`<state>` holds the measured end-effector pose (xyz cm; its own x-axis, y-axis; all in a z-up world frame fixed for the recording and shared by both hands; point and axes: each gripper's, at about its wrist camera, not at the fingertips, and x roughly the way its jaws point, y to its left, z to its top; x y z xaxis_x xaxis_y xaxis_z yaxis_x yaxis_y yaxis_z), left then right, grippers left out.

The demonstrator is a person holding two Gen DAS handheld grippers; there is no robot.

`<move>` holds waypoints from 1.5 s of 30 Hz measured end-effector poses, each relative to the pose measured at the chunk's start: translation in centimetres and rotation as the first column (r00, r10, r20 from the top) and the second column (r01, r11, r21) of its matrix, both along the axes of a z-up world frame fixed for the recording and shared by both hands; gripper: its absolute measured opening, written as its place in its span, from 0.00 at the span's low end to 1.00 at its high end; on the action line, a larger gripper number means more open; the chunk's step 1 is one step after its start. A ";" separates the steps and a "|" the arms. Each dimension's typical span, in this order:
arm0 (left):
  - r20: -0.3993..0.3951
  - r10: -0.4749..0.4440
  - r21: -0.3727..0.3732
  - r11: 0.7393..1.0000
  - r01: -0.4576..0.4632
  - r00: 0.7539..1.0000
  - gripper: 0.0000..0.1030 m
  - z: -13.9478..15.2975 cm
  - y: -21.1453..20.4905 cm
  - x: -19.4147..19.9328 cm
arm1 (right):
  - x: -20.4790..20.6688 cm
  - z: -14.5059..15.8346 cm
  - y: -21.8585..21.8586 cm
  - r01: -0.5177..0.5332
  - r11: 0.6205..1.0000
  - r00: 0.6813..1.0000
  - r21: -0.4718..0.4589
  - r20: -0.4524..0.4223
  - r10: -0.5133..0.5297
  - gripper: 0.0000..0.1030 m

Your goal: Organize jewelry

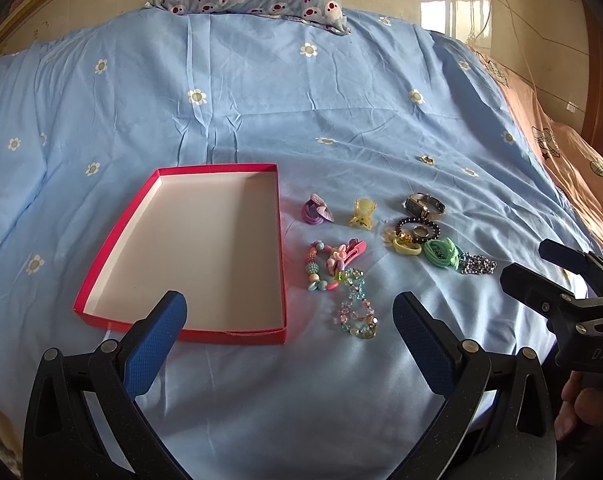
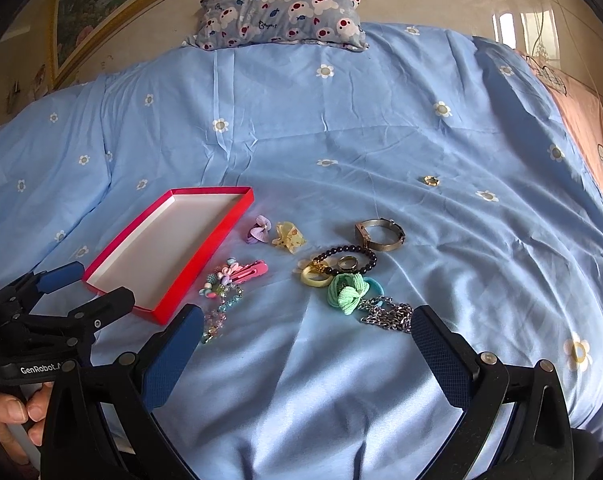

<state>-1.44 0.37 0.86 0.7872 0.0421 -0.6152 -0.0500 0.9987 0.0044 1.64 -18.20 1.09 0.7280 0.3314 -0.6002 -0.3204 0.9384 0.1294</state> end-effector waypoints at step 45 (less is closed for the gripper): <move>-0.033 -0.013 -0.049 0.999 0.012 0.999 1.00 -0.4 0.3 1.3 | 0.8 -0.2 0.4 -0.007 1.000 1.000 0.019 -0.009 0.008 1.00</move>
